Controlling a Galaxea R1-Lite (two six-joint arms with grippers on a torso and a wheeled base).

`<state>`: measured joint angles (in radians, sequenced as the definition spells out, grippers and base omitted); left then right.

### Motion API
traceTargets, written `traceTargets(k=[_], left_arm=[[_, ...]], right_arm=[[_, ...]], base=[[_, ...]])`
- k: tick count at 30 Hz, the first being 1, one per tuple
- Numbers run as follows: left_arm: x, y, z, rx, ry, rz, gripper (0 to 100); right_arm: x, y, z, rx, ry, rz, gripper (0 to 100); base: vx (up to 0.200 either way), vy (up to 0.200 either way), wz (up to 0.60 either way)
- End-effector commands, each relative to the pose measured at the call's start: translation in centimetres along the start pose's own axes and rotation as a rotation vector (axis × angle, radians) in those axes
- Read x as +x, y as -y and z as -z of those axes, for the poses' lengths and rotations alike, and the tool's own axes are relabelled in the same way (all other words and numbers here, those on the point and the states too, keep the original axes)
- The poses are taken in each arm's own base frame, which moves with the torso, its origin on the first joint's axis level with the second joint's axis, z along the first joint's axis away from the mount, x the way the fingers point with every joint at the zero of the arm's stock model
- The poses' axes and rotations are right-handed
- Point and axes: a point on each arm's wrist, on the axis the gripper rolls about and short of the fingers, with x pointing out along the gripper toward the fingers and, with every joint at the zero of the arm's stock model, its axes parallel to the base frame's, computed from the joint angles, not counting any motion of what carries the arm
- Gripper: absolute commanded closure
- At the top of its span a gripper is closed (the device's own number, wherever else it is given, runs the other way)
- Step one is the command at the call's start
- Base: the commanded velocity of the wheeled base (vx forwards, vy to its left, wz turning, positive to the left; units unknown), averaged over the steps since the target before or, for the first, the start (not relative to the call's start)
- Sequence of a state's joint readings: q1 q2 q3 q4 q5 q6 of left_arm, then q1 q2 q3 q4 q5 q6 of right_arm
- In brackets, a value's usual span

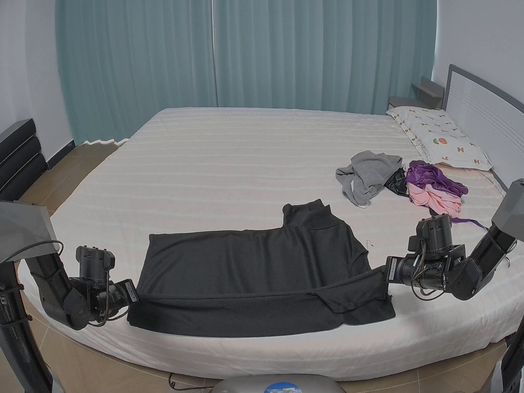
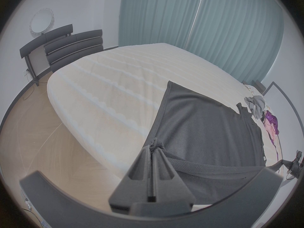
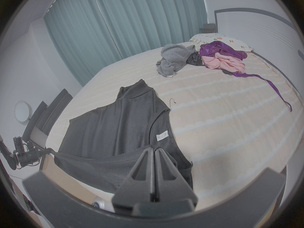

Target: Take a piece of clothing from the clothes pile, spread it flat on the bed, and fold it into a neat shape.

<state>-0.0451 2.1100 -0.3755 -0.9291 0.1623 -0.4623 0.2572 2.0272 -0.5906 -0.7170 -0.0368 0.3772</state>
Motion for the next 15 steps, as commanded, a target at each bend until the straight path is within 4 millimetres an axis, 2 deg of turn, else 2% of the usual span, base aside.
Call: traceTargets(k=[1,15], left_arm=[[1.2,0.1,0.2,0.001,-0.016,-0.009,100],[4.6,0.6,0.6,-0.025,-0.037,-0.021,100]], right_arm=[[1.7,0.4,0.2,0.004,-0.030,0.020,100],[6.1,0.7,0.7,0.014,-0.065,0.040,100]], base=[[0.000,0.000,0.00],[0.000,0.000,0.00]])
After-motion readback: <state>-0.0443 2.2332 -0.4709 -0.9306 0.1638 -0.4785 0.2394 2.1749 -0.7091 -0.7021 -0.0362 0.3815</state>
